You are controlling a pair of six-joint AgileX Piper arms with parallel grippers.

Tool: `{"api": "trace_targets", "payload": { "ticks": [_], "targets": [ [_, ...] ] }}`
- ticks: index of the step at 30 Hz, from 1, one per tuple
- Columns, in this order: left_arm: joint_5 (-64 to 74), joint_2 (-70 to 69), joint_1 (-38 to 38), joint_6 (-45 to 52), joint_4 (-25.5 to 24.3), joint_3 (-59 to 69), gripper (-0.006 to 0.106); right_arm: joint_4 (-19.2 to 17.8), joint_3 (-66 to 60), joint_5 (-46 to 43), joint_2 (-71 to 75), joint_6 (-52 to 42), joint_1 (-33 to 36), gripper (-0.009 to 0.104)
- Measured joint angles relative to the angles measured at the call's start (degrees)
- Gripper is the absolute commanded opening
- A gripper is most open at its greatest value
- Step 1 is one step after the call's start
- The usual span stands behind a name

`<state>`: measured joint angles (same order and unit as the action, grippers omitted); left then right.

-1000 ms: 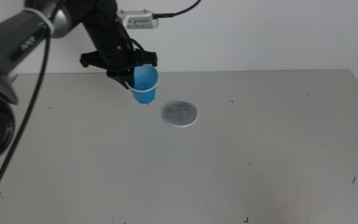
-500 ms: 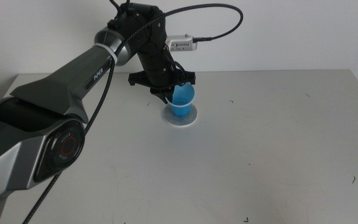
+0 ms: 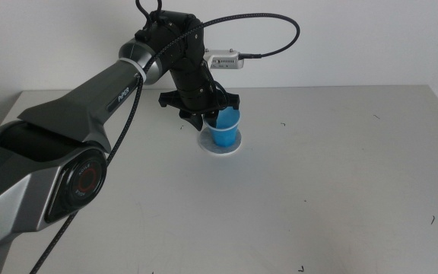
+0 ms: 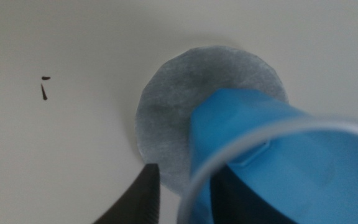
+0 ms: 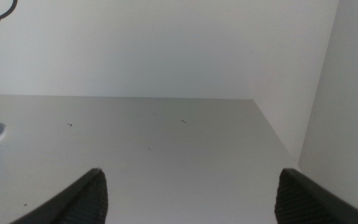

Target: Place an empty cup on a cup mat.

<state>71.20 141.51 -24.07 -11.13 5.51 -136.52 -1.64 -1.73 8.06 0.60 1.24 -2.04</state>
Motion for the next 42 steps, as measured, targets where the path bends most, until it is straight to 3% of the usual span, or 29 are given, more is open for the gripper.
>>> {"api": "trace_targets", "payload": {
  "ticks": [7,14,33,42],
  "targets": [
    [0.14,0.39,0.0,3.52,0.4,-1.79,0.082,0.0,0.0,0.0,0.0,0.0,0.0,0.094],
    [0.31,0.63,0.0,5.61,1.03,-9.79,0.105,0.0,0.0,0.0,0.0,0.0,0.0,0.094],
    [1.53,-22.51,0.0,12.22,3.15,-12.92,0.105,0.0,0.0,0.0,0.0,0.0,0.0,0.094],
    [1.91,-39.77,0.0,15.84,-1.45,-7.87,0.105,0.0,0.0,0.0,0.0,0.0,0.0,0.094]
  ]
}}
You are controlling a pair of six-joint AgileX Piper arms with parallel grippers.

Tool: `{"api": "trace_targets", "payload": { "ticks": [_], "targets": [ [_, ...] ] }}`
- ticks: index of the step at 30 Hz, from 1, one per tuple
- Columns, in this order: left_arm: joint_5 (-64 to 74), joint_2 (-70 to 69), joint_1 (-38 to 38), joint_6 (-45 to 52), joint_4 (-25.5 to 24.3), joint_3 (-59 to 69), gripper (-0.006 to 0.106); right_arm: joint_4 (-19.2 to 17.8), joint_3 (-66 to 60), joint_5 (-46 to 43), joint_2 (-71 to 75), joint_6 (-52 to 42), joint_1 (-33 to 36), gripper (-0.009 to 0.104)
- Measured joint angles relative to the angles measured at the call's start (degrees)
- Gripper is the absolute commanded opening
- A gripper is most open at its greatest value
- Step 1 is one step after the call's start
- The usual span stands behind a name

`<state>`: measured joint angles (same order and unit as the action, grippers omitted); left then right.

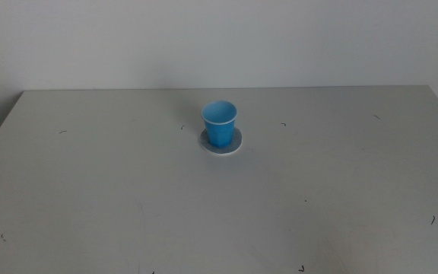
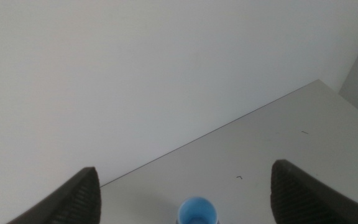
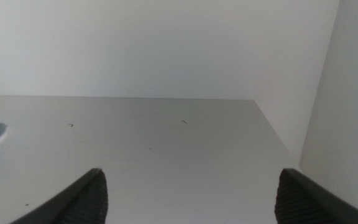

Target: Place an empty cup on a cup mat.

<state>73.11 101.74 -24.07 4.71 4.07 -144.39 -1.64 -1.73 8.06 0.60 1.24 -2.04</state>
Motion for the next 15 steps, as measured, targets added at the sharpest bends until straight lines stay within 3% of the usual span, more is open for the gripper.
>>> {"api": "trace_targets", "payload": {
  "ticks": [6,11,15],
  "targets": [
    [-2.61,-19.27,0.0,0.62,-4.64,21.51,0.105,0.0,0.0,0.0,0.0,0.0,0.0,0.094],
    [-16.88,-35.58,0.83,0.8,-8.19,44.34,0.105,0.0,0.0,0.0,0.0,0.0,0.0,0.094],
    [-25.38,-45.69,5.16,0.8,-7.71,60.18,0.105,0.0,0.0,0.0,0.0,0.0,0.0,0.094]
  ]
}}
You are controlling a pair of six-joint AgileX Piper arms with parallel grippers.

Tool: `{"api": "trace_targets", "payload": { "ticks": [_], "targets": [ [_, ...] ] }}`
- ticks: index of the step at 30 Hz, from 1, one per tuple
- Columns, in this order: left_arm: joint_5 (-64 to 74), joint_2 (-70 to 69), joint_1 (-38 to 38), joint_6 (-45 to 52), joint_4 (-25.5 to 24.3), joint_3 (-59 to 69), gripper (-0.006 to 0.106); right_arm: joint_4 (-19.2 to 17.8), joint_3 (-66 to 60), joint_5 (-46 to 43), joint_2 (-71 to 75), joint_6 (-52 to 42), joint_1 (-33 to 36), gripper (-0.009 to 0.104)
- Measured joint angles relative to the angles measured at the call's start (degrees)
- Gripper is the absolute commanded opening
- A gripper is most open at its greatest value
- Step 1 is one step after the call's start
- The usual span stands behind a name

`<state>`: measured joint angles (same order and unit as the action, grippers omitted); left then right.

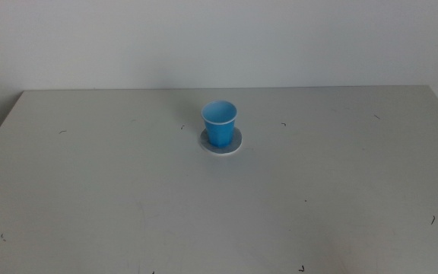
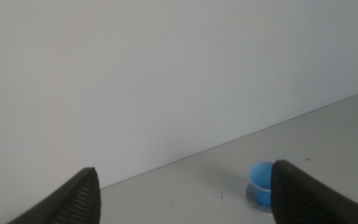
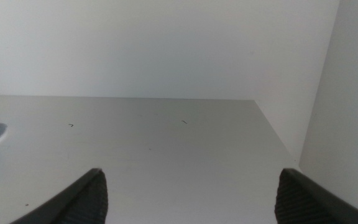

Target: Place an empty cup on a cup mat.

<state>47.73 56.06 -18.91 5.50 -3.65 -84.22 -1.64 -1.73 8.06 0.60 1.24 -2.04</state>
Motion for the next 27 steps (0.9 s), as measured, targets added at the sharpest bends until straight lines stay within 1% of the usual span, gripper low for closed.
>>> {"api": "trace_targets", "payload": {
  "ticks": [5,10,14,19,27],
  "targets": [
    [-7.99,-9.41,5.94,0.17,0.8,19.65,0.105,0.0,0.0,0.0,0.0,0.0,0.0,0.094],
    [-16.49,-19.14,9.89,0.64,0.78,36.69,0.105,0.0,0.0,0.0,0.0,0.0,0.0,0.094],
    [-24.52,-27.55,10.74,0.72,0.78,49.56,0.105,0.0,0.0,0.0,0.0,0.0,0.0,0.094],
    [-31.63,-37.19,10.86,0.72,0.78,62.23,0.105,0.0,0.0,0.0,0.0,0.0,0.0,0.094],
    [-35.24,-50.48,10.86,-0.95,0.78,77.53,0.105,0.0,0.0,0.0,0.0,0.0,0.0,0.094]
  ]
}}
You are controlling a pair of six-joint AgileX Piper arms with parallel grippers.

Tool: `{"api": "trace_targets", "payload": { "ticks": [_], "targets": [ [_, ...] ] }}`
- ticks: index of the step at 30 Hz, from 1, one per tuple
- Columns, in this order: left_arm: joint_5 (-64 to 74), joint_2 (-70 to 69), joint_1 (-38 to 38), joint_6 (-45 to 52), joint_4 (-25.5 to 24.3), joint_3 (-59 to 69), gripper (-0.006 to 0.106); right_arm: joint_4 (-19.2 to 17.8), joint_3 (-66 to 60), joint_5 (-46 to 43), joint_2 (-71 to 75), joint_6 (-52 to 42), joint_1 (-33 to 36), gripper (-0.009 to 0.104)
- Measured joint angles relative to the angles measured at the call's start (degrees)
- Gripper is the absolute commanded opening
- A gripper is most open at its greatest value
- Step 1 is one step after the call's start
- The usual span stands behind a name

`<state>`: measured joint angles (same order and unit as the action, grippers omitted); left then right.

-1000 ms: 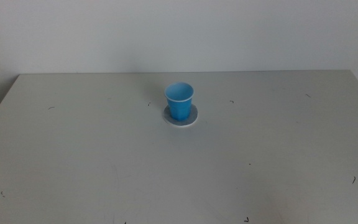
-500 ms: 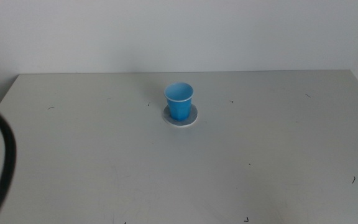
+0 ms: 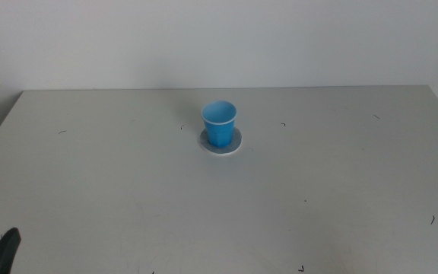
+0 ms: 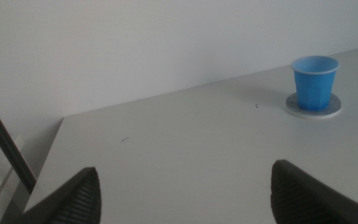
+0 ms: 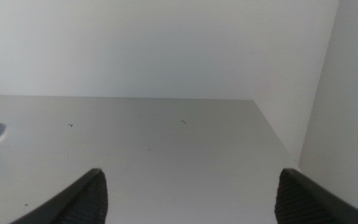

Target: Place an empty cup on a cup mat.

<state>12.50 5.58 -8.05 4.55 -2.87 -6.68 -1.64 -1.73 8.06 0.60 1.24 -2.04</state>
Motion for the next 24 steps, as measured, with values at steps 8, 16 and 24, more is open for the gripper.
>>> {"api": "trace_targets", "payload": {
  "ticks": [8,16,24],
  "targets": [
    [-0.13,-6.19,0.0,-0.56,0.0,7.41,0.105,0.0,0.0,0.0,0.0,0.0,0.0,0.094],
    [0.52,-6.31,0.0,-0.68,0.0,8.38,0.105,0.0,0.0,0.0,0.0,0.0,0.0,0.094],
    [1.56,-6.31,0.0,-0.75,0.0,8.38,0.105,0.0,0.0,0.0,0.0,0.0,0.0,0.094]
  ]
}}
